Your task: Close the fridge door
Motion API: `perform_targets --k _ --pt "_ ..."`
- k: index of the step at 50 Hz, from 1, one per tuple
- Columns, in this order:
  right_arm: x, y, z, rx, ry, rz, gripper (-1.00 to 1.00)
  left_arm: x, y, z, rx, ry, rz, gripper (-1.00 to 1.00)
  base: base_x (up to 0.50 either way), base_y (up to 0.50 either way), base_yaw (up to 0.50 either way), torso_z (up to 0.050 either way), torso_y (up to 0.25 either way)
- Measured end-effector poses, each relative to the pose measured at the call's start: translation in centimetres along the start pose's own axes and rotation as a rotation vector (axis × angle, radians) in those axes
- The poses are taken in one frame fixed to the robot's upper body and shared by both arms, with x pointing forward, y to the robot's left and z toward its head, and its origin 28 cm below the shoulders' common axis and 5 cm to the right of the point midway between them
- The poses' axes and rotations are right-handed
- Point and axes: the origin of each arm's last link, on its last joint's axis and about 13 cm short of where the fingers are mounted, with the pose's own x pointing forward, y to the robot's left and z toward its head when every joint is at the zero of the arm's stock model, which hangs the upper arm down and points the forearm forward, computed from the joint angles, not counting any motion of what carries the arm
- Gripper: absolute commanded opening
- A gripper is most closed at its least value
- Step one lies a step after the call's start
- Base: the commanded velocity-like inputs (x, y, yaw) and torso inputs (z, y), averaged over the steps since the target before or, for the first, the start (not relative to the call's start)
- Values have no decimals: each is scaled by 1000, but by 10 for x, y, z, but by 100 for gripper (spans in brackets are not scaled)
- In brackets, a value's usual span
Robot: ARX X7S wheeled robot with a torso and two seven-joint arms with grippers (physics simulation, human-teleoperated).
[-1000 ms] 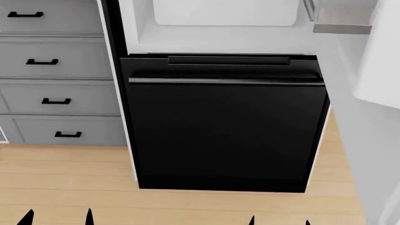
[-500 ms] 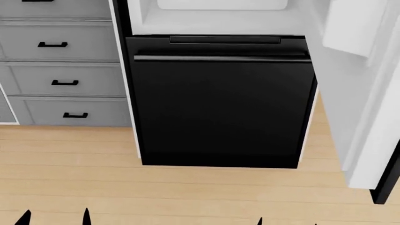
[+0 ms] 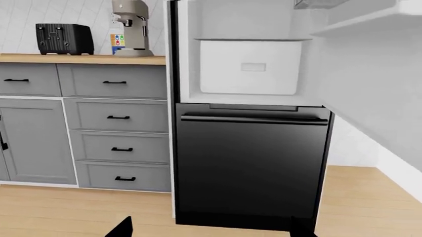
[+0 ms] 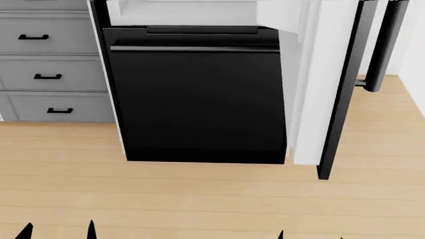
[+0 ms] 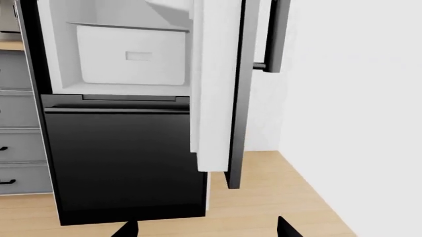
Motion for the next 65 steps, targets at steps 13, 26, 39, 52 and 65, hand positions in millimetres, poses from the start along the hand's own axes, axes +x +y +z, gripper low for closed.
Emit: perform_targets --k 13,26,39,52,65 --pt "1 -10 10 -14 -6 -38 100 19 2 3 31 -10 34 100 -23 -500 0 0 0" --pt "1 -18 15 -24 -8 -67 100 25 4 2 50 -33 65 100 3 -475 0 0 0" --pt "1 -19 16 -24 -8 -74 100 26 5 1 48 -39 74 100 7 -470 0 0 0" --pt "1 -19 18 -28 -14 -73 100 22 1 2 46 -18 -22 100 0 -489 0 0 0" --pt "0 -19 23 -47 -22 -52 100 7 -9 10 58 -14 -133 100 26 -490 0 0 0"
